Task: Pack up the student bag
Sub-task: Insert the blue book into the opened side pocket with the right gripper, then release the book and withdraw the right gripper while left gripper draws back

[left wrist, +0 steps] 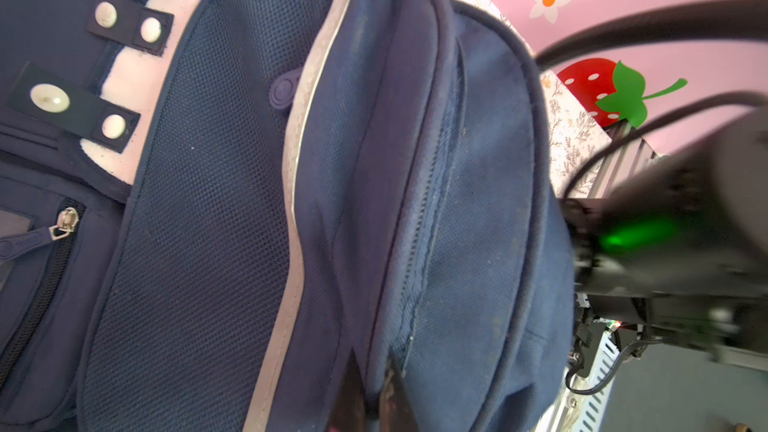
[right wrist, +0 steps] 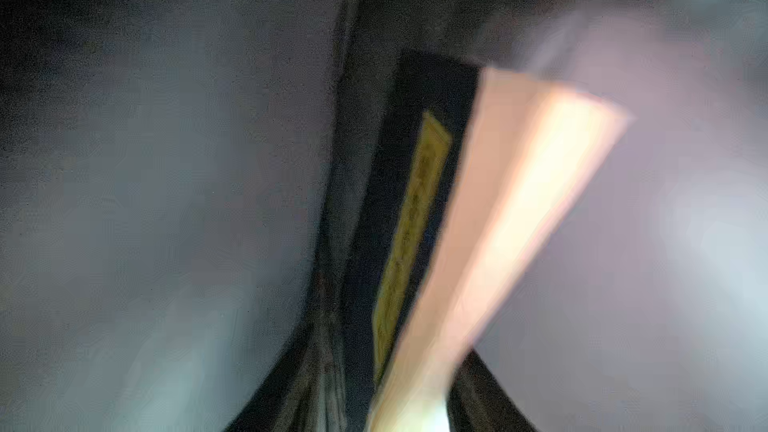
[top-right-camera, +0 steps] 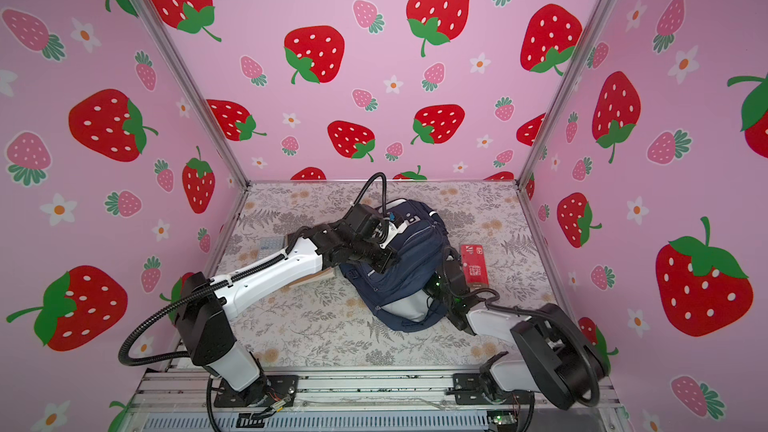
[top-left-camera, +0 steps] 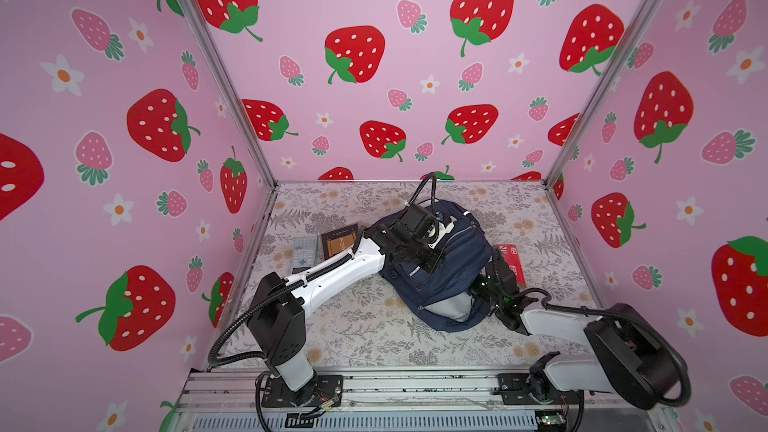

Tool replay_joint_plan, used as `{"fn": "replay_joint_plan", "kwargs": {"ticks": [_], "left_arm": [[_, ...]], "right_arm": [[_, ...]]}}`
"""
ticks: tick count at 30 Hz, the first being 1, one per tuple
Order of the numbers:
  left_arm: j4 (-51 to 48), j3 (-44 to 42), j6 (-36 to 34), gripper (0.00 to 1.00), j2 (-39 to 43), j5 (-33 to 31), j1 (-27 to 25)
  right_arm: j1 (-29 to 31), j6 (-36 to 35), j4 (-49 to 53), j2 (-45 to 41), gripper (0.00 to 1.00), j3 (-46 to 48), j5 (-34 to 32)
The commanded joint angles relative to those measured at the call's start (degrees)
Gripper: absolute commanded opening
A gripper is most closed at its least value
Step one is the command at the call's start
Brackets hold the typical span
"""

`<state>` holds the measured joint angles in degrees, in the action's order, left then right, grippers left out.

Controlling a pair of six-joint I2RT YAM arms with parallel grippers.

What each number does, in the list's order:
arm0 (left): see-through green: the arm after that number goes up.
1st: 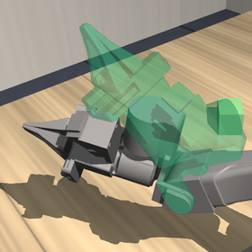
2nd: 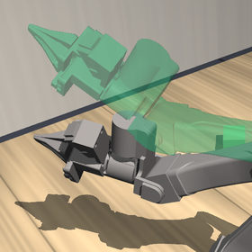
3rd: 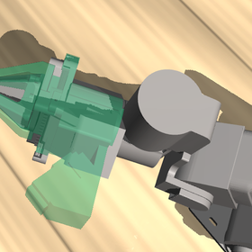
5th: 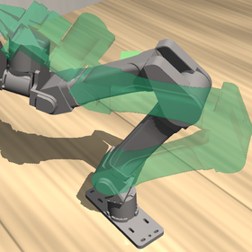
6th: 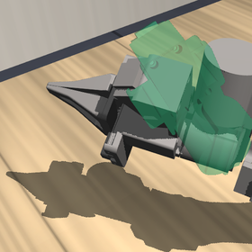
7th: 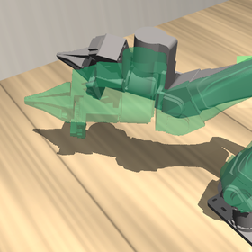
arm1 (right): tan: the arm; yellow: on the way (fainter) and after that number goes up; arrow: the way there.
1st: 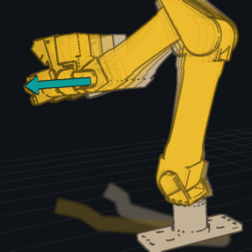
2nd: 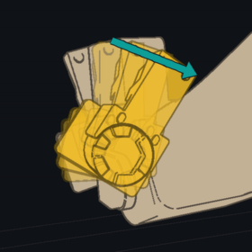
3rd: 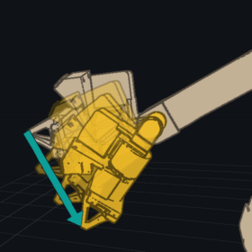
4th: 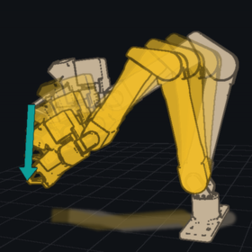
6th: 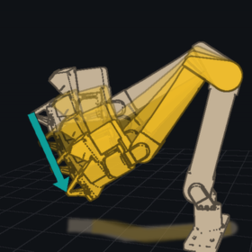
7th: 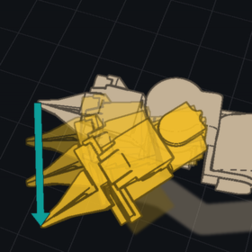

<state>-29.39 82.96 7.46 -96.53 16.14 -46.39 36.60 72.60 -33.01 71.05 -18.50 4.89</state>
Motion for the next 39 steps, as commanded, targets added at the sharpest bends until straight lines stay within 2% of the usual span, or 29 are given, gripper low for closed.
{"fn": "replay_joint_plan", "kwargs": {"ticks": [1,5,10,12,15,16,19,20,22,24,28,29,31,36,37,39], "left_arm": [[2.41,0.63,-1.75,0.00,-0.55,0.54,-0.19],[1.61,0.71,-2.19,0.00,-1.51,-1.14,-0.19],[-0.72,1.80,-2.87,0.00,-2.76,-3.59,-0.59],[-2.24,2.20,-3.30,0.00,-3.09,-4.94,-1.22],[-3.05,1.61,-1.78,0.00,-2.90,-4.10,-1.44],[-2.91,1.23,-0.85,0.06,-2.73,-4.25,-1.39],[-1.36,-0.67,2.52,0.47,-0.92,-5.20,-1.20],[-0.68,-1.55,3.93,0.55,0.27,-5.49,-1.03],[1.24,-3.76,6.75,0.64,3.20,-6.15,-0.50],[3.16,-6.65,9.87,0.67,7.41,-7.78,0.36],[1.87,-13.43,17.98,0.73,16.79,-23.87,2.71],[0.53,-15.65,20.58,0.74,19.33,-26.99,4.30],[-1.50,-20.66,26.08,0.76,24.12,-27.15,9.89],[4.30,-39.64,37.08,0.80,37.09,-9.10,32.70],[6.63,-43.08,38.90,0.81,38.96,-3.43,37.82],[12.51,-49.36,42.62,0.84,41.67,3.73,45.91]], "right_arm": [[-1.09,-4.22,20.74,-12.25,0.57,0.48,-5.01],[-2.31,-9.16,41.05,-26.05,0.58,0.40,-7.39],[-2.85,-12.27,59.55,-38.58,0.57,-1.65,-11.38],[-2.86,-13.49,64.34,-42.30,0.56,-3.99,-13.10],[-2.85,-16.72,65.23,-44.13,0.55,-8.32,-12.87],[-2.92,-18.13,64.61,-43.67,0.55,-10.16,-12.26],[-2.85,-23.43,60.58,-39.30,0.55,-14.88,-7.10],[-2.74,-25.07,59.19,-37.58,0.54,-16.60,-4.84],[-2.61,-27.26,55.92,-33.87,0.54,-18.72,-0.37],[-2.13,-28.84,52.53,-30.82,0.54,-20.36,2.99],[0.02,-30.70,47.11,-24.79,0.54,-23.50,6.53],[0.98,-30.93,46.18,-23.26,0.54,-24.13,6.69],[3.14,-30.98,44.34,-20.83,0.54,-24.73,6.18],[9.30,-30.33,39.92,-14.86,0.53,-24.26,4.39],[10.30,-30.20,39.33,-14.01,0.53,-24.04,4.28],[11.88,-29.69,38.20,-12.55,0.53,-23.32,3.92]]}}
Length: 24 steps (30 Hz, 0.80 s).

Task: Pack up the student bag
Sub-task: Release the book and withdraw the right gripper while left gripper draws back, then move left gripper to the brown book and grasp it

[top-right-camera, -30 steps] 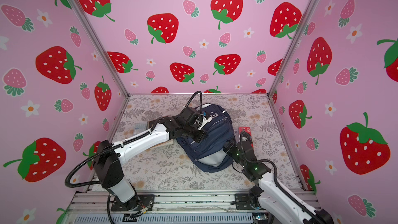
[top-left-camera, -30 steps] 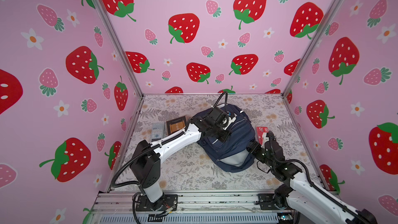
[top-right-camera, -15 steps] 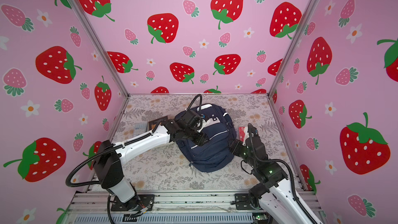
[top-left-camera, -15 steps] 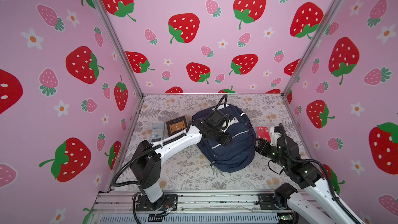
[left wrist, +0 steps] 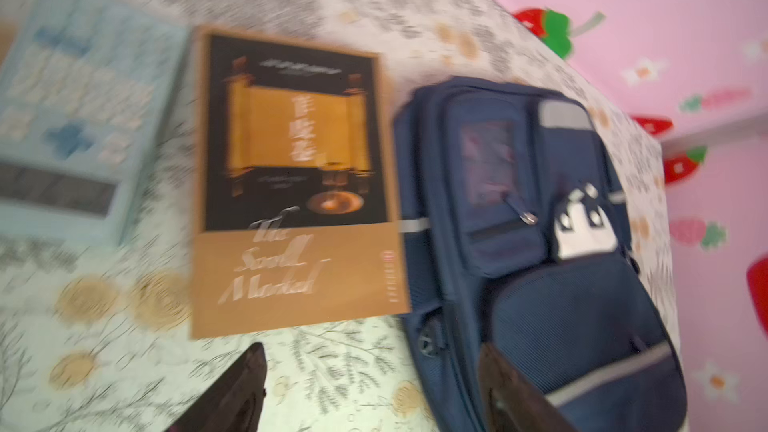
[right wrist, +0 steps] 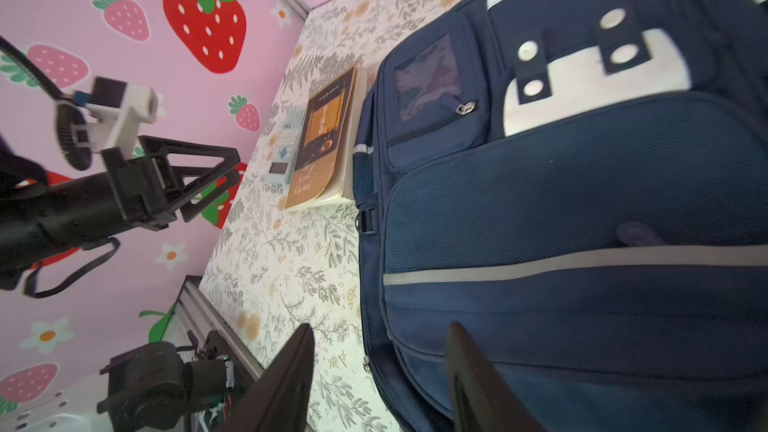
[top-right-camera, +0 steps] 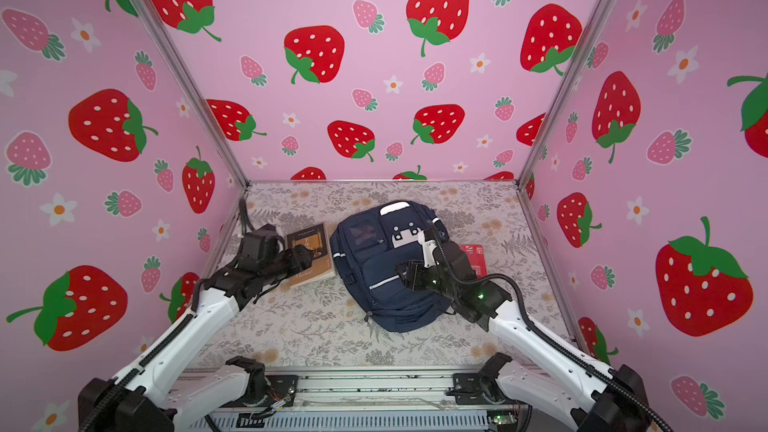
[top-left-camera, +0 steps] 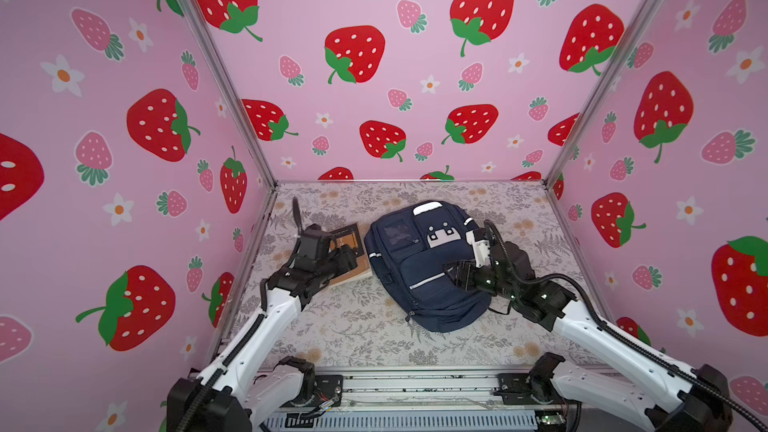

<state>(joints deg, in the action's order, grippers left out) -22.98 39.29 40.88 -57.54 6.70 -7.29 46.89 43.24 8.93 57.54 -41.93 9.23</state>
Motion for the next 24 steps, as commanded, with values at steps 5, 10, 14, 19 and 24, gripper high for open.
{"fn": "replay_joint_plan", "kwargs": {"ticks": [5,10,14,19,24], "left_arm": [[23.81,-15.13,16.66,0.86,-2.21,23.97,18.64],[41.47,-20.56,23.05,0.86,-10.39,24.96,19.01],[51.28,-22.25,26.35,0.84,-18.39,24.50,19.08],[59.59,-24.84,29.14,0.80,-24.89,23.43,19.08],[65.81,-25.08,30.32,0.74,-30.56,24.14,19.07]], "right_arm": [[3.82,0.99,-5.98,2.73,0.53,1.89,-0.40],[4.46,2.19,-8.37,2.40,0.53,3.47,0.28],[4.61,2.91,-9.26,2.80,0.53,3.38,0.51],[4.64,2.53,-8.31,3.71,0.53,1.80,1.24],[4.61,1.93,-6.82,3.13,0.53,1.18,0.46]]}}
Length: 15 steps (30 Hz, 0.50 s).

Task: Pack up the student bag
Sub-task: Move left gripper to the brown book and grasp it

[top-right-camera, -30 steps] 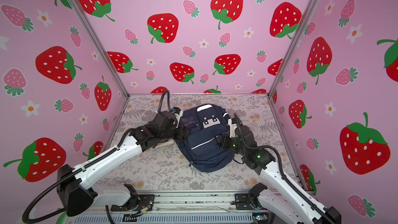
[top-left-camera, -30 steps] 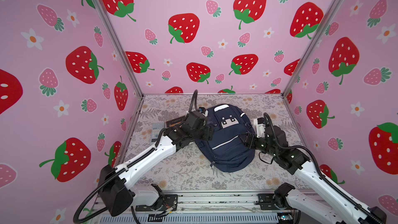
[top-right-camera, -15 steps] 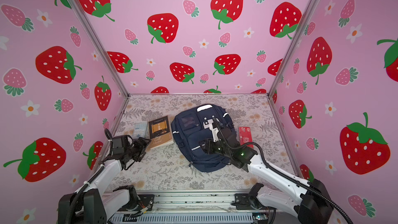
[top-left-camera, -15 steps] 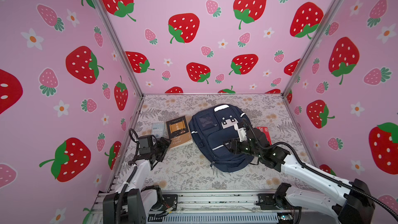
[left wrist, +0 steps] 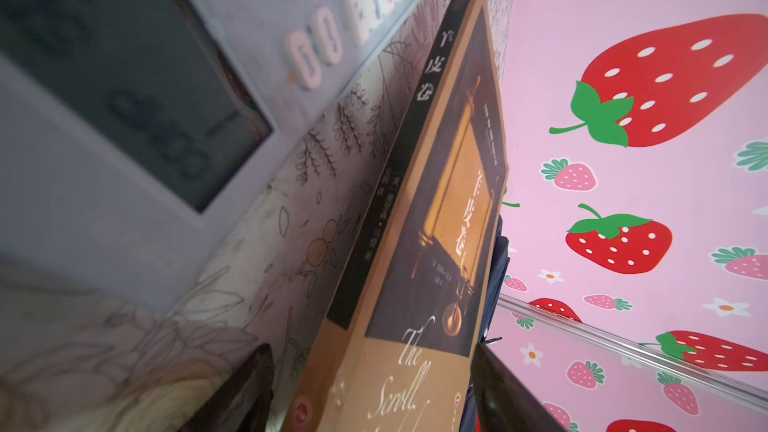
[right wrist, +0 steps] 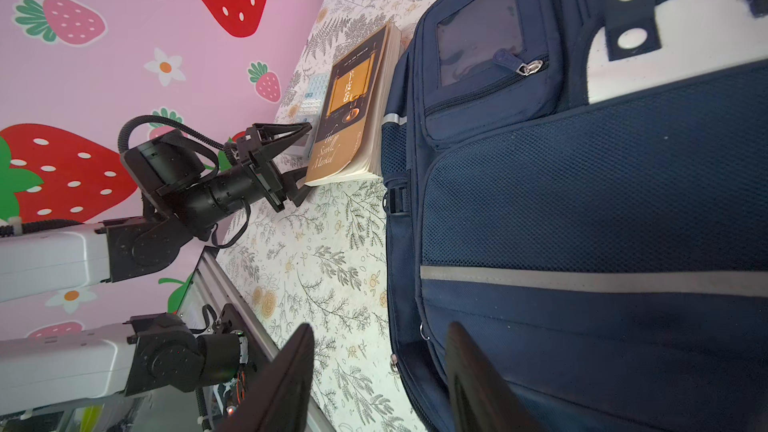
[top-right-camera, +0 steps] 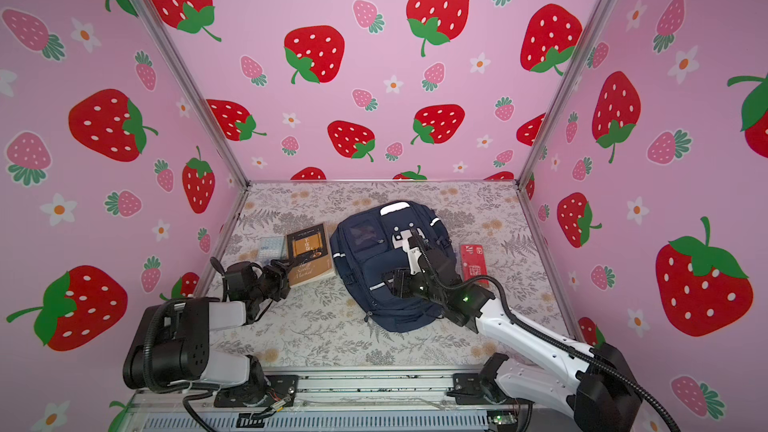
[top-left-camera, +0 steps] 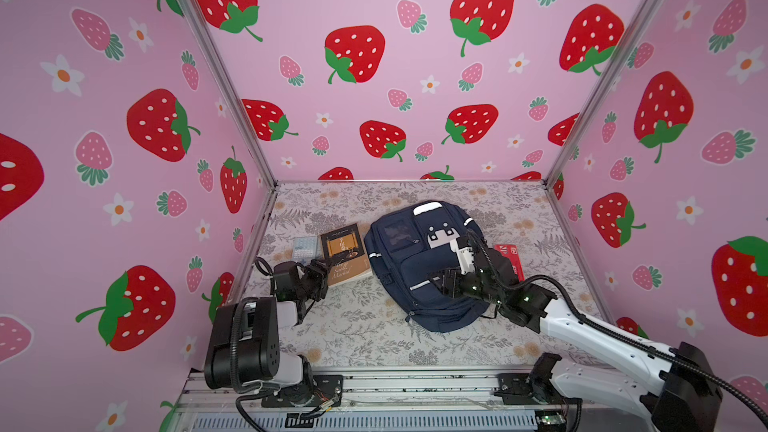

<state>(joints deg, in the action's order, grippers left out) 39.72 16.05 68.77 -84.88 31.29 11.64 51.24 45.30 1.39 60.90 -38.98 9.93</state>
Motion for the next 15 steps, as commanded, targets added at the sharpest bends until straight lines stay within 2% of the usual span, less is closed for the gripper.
{"fn": "replay_joint_plan", "kwargs": {"ticks": [1,6,8,13,15], "left_arm": [[4.56,-1.82,2.84,0.71,-4.36,-0.12,0.14],[7.21,-1.70,2.39,0.58,-6.43,1.45,0.07],[6.96,-1.69,1.77,0.53,-6.28,1.58,0.00],[4.22,-0.78,0.92,0.34,-5.79,1.67,-0.14],[3.67,-0.64,0.67,0.30,-5.46,1.76,-0.17]], "right_arm": [[0.27,0.09,0.68,-0.43,0.53,-1.60,-0.09],[0.27,1.04,-0.50,-1.61,0.53,-0.06,-0.42],[0.27,1.19,-0.68,-1.27,0.53,-0.02,-0.40],[0.29,0.59,-0.03,-0.40,0.53,-1.41,-0.14],[0.26,0.21,0.36,-0.26,0.53,-1.92,-0.44]]}}
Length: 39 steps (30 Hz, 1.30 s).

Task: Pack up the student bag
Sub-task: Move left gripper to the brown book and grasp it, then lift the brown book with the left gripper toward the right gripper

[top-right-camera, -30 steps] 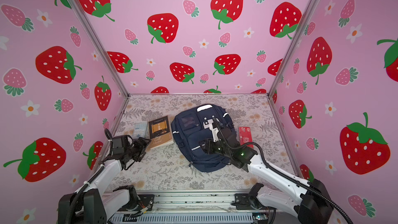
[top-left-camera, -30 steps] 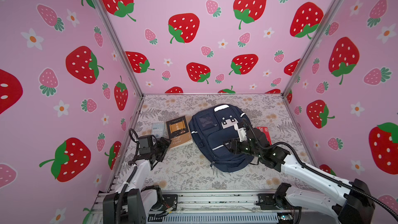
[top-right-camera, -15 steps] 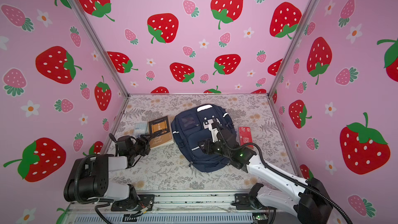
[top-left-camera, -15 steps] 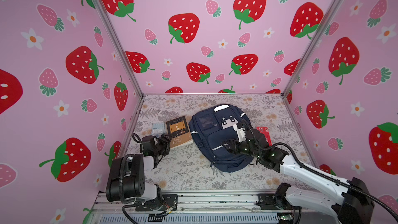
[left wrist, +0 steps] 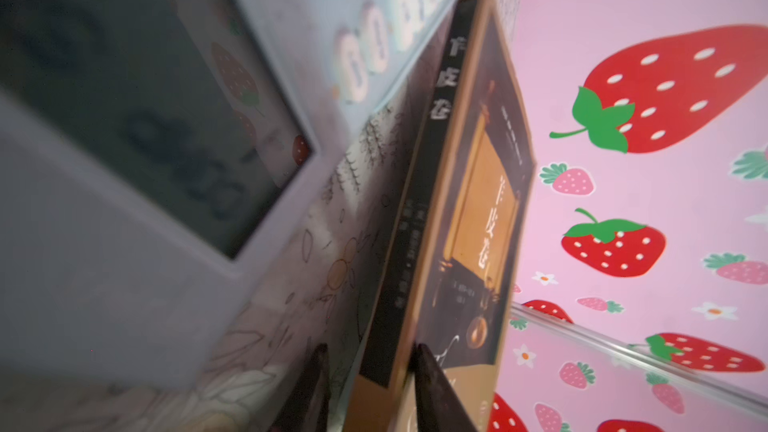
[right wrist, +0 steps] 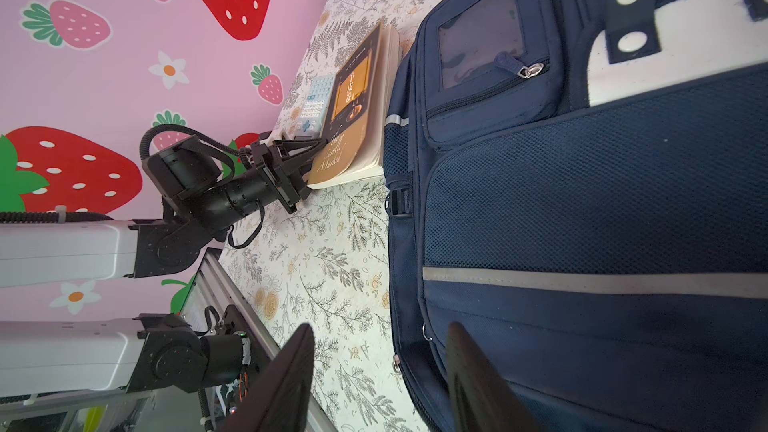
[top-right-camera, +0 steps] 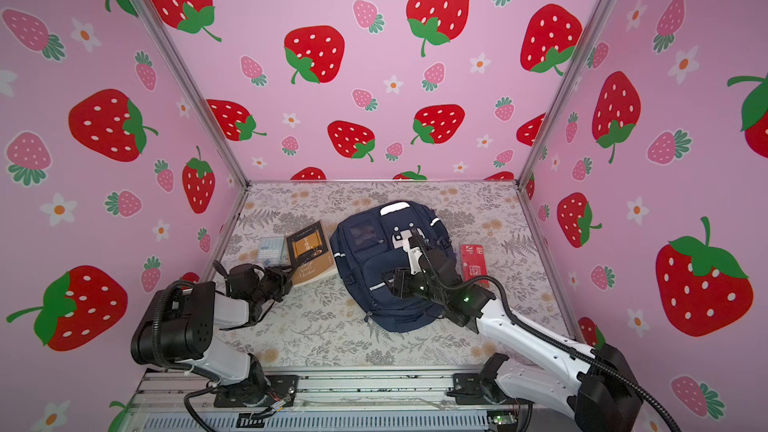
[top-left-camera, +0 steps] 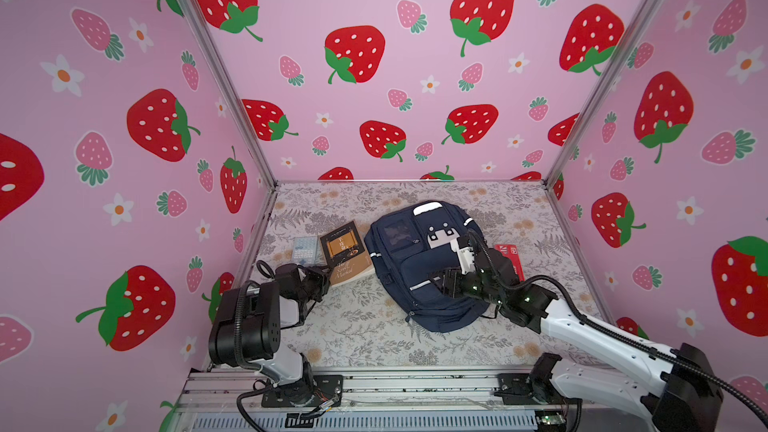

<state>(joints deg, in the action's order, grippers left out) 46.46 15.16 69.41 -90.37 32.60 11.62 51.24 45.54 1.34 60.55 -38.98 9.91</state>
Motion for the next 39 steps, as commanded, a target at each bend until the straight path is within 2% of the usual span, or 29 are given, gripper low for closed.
{"fn": "replay_joint_plan", "kwargs": {"ticks": [1,6,9,12,17,19,24,31,34,39], "left_arm": [[-3.40,0.46,-0.01,0.27,0.20,0.47,-0.19],[-6.89,1.27,-0.15,0.09,3.47,0.38,-0.45],[-13.18,3.07,-1.77,0.00,8.19,-0.02,-1.06],[-26.17,7.06,-6.36,0.00,16.14,-2.48,-2.65],[-49.97,19.07,-20.74,0.00,28.53,-11.05,-9.39],[-56.95,25.12,-25.95,0.00,30.50,-12.53,-12.70],[-70.25,40.58,-39.00,0.00,29.83,-10.72,-22.37],[-82.04,56.36,-48.79,0.00,28.37,-10.32,-34.81],[-85.38,60.72,-51.45,0.00,27.06,-8.91,-38.25],[-85.43,64.14,-51.12,0.00,27.89,-8.01,-40.88]], "right_arm": [[0.28,-0.16,0.51,0.24,0.53,-2.11,-0.42],[0.31,-0.17,0.54,0.78,0.53,-2.35,-0.15],[0.28,-0.17,0.36,0.70,0.53,-2.49,-0.15],[0.26,-0.45,0.61,0.79,0.53,-3.33,0.02],[0.26,-1.86,1.10,1.35,0.54,-6.99,0.50],[0.26,-2.98,1.41,1.83,0.57,-9.34,0.85],[-0.34,-5.19,-0.35,4.20,0.64,-14.32,5.12],[-3.40,-1.56,-13.62,7.48,0.65,-12.43,14.61],[-4.81,0.98,-20.59,6.81,0.73,-9.58,16.72],[-7.63,4.94,-27.89,5.63,0.75,-4.44,18.36]]}}
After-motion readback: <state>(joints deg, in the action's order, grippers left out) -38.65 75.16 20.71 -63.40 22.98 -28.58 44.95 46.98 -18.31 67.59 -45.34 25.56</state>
